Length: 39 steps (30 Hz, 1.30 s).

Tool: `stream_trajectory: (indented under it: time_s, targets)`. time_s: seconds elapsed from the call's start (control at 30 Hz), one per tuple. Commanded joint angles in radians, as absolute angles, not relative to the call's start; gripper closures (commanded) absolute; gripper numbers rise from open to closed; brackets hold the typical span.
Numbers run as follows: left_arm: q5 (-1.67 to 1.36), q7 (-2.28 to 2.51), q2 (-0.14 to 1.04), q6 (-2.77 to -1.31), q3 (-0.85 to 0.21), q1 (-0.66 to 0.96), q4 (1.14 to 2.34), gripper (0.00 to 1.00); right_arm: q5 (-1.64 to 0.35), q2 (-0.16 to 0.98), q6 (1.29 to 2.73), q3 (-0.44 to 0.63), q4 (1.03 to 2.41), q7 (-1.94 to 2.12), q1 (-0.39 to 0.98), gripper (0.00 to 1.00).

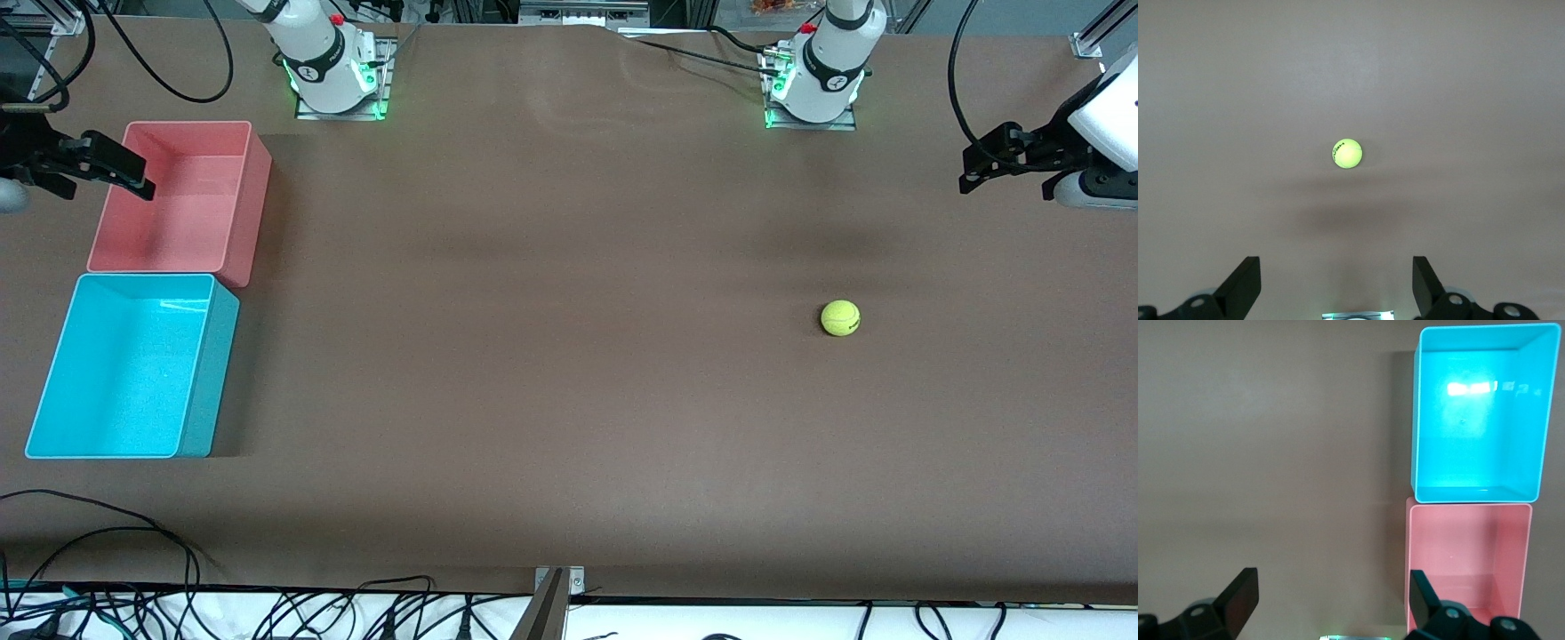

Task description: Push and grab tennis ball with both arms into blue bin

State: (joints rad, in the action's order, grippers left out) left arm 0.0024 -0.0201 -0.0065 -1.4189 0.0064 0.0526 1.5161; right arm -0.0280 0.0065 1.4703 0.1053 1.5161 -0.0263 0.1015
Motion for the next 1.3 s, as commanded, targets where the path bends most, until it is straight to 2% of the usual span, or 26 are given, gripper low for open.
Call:
stream_trajectory:
  time_s: [0.0, 1.27]
  targets:
    - [0.012, -0.014, 0.008, -1.419, 0.003, 0.049, 1.485, 0.0, -0.023, 0.025, 1.431, 0.117, 1.486, -0.028, 0.087, 0.0]
    - [0.012, -0.015, 0.014, -1.434, 0.003, 0.048, 1.485, 0.0, -0.029, 0.034, 1.427, 0.112, 1.485, -0.026, 0.101, 0.0]
